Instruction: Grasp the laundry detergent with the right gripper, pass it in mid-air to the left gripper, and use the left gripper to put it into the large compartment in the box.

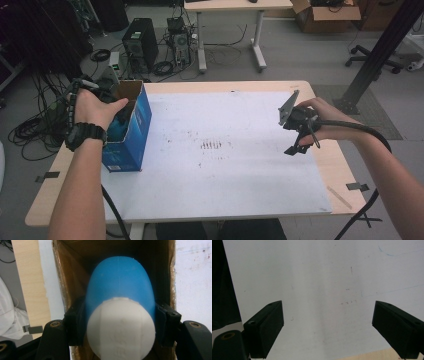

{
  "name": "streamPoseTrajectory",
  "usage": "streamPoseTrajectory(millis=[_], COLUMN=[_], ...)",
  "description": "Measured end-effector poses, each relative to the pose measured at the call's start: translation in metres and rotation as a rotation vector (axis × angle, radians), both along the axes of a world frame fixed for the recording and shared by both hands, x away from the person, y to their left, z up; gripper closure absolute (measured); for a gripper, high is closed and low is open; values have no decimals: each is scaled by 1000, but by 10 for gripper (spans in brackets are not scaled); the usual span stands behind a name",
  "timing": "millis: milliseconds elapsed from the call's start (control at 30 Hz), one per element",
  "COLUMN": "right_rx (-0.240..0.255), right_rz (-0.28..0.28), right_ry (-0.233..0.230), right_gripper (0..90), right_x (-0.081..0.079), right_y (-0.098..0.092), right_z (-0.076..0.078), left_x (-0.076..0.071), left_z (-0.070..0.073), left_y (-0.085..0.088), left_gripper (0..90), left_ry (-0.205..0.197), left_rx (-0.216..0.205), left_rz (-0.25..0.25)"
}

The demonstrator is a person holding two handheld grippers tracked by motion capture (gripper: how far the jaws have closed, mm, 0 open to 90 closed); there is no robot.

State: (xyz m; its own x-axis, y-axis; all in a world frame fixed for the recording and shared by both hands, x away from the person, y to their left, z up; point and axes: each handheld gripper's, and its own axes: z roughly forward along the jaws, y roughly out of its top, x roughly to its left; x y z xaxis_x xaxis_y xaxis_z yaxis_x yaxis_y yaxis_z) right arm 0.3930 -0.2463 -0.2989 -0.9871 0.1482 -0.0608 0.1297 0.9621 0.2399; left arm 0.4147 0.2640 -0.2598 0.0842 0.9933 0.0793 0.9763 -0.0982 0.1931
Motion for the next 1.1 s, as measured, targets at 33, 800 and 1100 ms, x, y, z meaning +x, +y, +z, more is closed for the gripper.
streamPoseTrajectory(millis=[33,800,1100], right_rx=[1,0,4], right_rz=[1,-5,-6], right_ry=[2,5,8], right_gripper=[106,106,106], right_x=[0,-1,-2], right_y=[0,0,-1], right_z=[0,-2,-3], left_x=[0,0,1], left_z=[0,-15,-15], left_y=[0,3,1], left_gripper=[383,380,375], left_ry=[-1,10,14], left_rx=[-1,-11,-10], left_rz=[-1,7,3])
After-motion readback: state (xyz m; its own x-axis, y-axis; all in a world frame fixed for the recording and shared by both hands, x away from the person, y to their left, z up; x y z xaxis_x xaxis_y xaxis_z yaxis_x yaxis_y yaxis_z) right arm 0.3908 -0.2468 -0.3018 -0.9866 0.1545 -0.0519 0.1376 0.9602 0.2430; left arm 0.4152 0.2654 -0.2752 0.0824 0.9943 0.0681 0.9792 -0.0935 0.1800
